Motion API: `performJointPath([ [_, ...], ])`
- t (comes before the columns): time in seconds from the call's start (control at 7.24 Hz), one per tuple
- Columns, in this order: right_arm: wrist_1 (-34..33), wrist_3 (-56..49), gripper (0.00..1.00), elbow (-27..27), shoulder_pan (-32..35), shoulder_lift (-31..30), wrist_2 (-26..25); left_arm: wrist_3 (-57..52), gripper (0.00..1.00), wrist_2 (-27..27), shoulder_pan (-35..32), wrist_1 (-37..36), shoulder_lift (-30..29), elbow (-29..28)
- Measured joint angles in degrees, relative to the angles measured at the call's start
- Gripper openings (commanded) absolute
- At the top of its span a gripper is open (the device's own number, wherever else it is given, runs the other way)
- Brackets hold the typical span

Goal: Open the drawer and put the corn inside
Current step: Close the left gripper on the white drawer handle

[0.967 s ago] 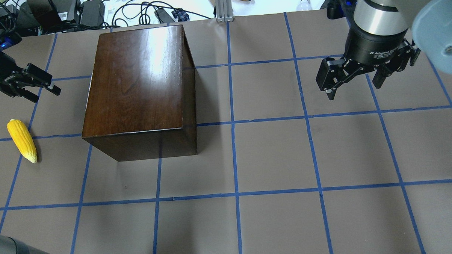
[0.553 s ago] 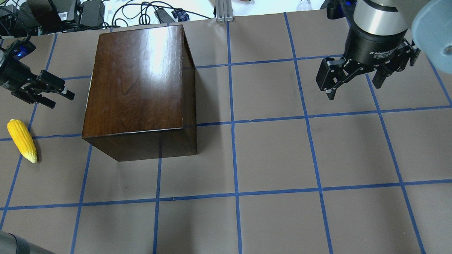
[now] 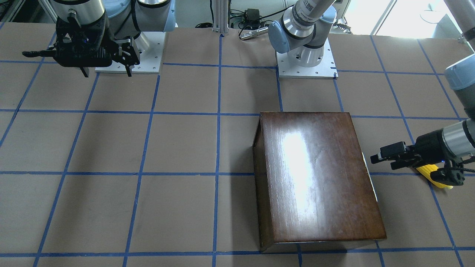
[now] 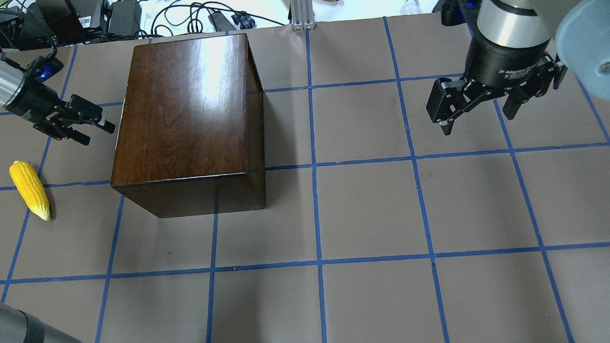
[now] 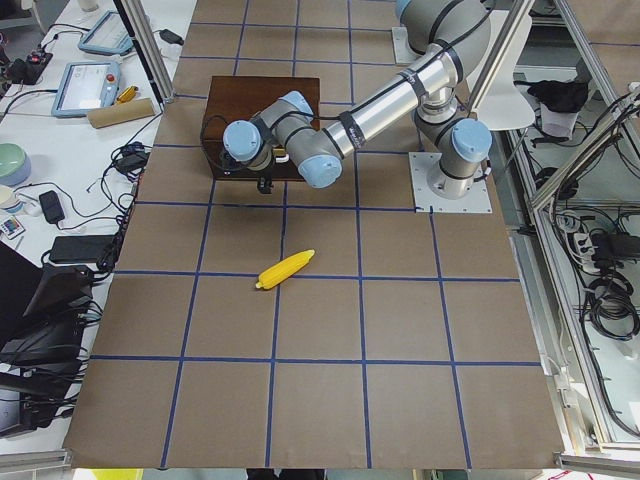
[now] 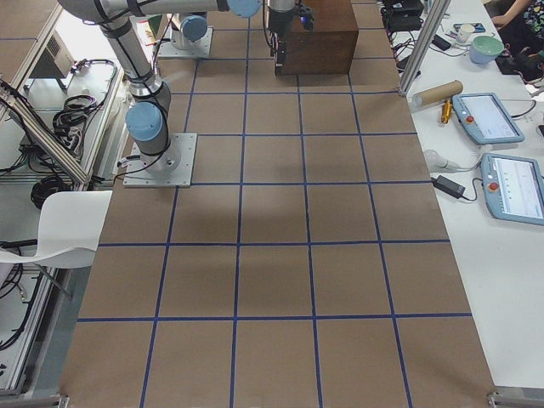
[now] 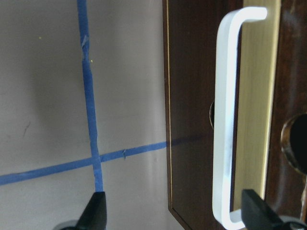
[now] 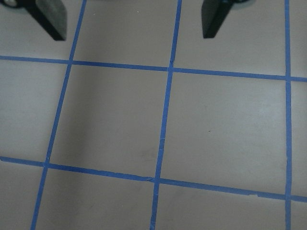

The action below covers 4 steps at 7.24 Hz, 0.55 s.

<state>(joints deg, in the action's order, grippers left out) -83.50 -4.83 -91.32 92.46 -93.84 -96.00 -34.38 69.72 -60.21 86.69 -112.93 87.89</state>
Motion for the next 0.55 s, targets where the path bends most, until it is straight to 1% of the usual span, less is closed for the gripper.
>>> performJointPath([
  [0.55, 0.0, 0.0, 1.0, 0.0, 0.0, 0.0, 0.02, 0.67, 1.0, -0.22, -0.94, -2.86, -1.56, 0.81],
])
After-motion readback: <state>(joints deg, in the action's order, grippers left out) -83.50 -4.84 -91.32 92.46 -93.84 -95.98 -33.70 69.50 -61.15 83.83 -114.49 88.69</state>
